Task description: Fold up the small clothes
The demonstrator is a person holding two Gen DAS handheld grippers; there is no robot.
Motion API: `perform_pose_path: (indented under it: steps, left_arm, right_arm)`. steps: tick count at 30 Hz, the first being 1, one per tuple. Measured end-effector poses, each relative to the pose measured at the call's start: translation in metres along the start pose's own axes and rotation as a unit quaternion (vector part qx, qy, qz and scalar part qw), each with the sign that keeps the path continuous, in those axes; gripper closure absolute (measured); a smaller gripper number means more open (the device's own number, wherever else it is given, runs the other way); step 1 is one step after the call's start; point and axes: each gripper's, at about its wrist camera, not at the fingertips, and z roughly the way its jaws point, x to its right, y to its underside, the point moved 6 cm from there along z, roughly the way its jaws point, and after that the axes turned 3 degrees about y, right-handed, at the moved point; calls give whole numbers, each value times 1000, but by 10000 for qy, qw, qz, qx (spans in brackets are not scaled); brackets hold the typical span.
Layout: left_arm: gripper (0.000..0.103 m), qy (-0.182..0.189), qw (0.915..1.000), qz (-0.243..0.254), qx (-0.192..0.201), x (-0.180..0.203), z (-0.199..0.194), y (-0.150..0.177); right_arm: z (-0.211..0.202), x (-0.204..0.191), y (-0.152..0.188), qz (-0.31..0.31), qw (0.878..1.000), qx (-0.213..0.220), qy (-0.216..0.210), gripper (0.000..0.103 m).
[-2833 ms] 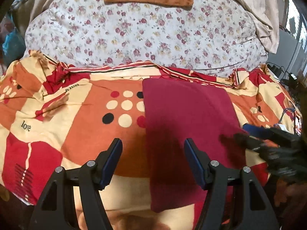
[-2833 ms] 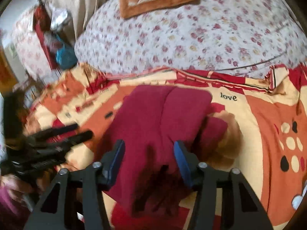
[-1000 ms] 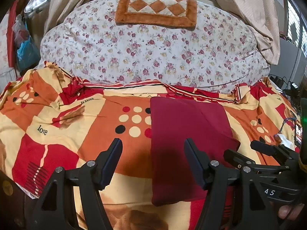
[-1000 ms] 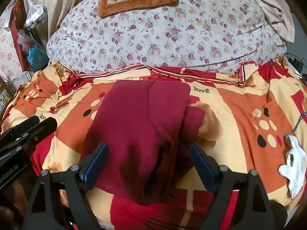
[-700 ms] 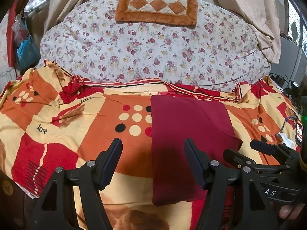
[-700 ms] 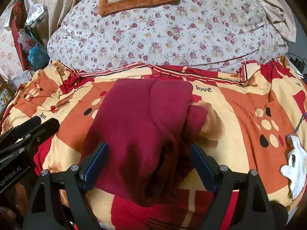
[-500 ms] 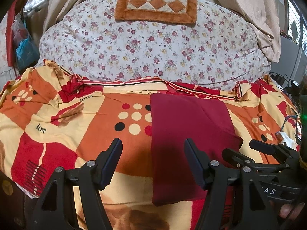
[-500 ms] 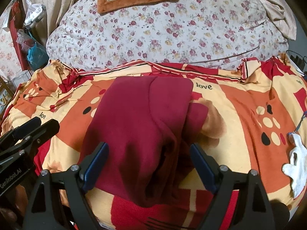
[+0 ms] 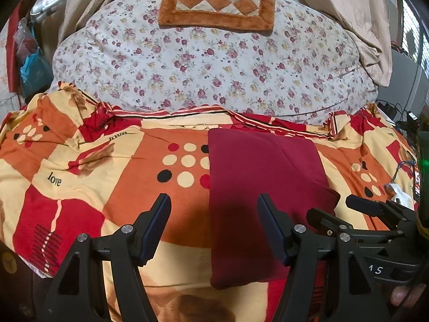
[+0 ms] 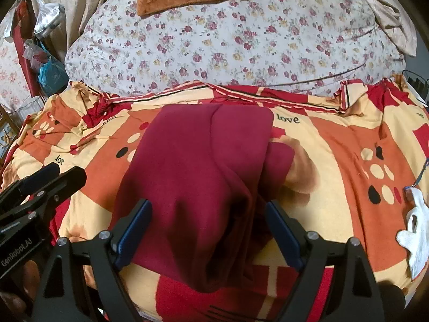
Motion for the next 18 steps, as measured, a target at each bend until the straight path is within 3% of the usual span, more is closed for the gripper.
perform_pose_path:
  steps: [13,18]
  left_arm:
    - [57,80,9998,-195,36,-14,6,-4]
    - [57,-43,9992,-397,75,-36,14,-10]
  right_arm:
    - [3,3,0,-36,10000,-15,-61,14]
    - [1,32,-16,202,9995,167,168,14]
